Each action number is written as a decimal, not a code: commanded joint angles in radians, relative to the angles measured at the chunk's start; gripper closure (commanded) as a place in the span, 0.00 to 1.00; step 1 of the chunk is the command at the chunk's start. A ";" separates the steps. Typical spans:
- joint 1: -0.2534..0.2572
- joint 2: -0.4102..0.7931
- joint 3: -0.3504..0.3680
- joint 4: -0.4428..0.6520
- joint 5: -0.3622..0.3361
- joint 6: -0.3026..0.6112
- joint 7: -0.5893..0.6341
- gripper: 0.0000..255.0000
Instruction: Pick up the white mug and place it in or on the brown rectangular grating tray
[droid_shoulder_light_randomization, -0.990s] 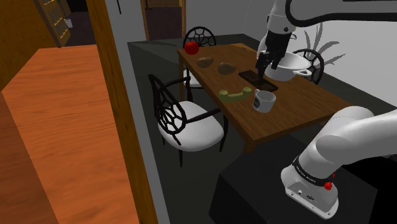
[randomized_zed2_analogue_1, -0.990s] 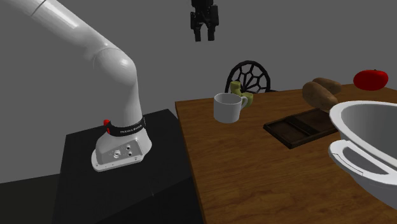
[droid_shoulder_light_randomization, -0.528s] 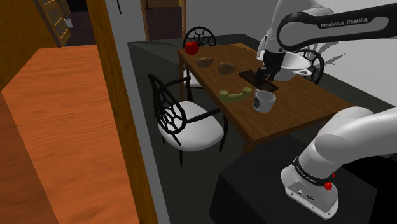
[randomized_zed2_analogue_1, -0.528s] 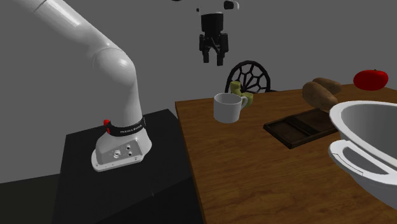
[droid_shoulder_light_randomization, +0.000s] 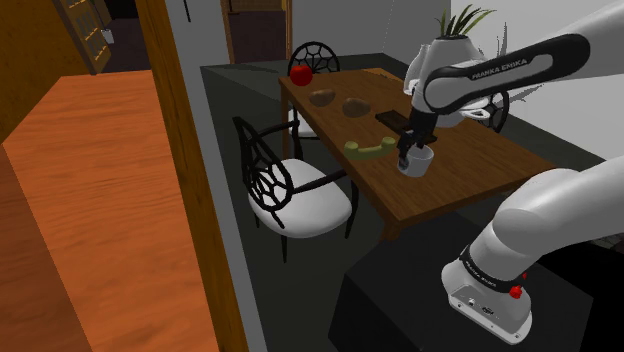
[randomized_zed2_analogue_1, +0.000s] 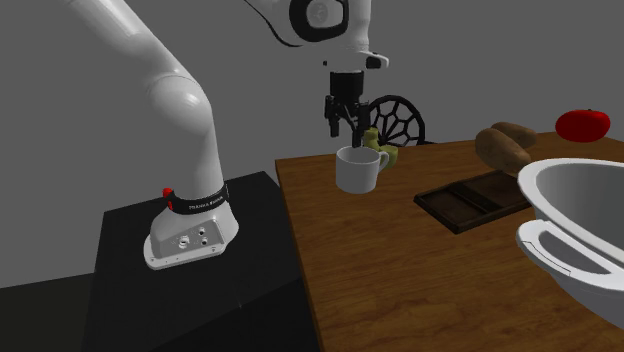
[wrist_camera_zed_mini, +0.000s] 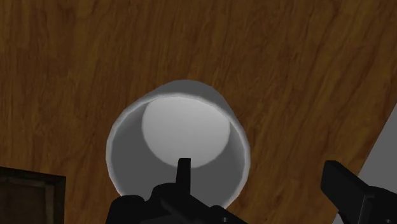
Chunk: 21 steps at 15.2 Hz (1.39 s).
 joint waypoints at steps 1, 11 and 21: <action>-0.004 0.032 -0.012 -0.010 -0.004 0.043 -0.007 0.00; -0.007 0.105 -0.026 -0.053 -0.015 0.160 -0.006 0.00; -0.007 0.105 -0.026 -0.053 -0.015 0.160 -0.006 1.00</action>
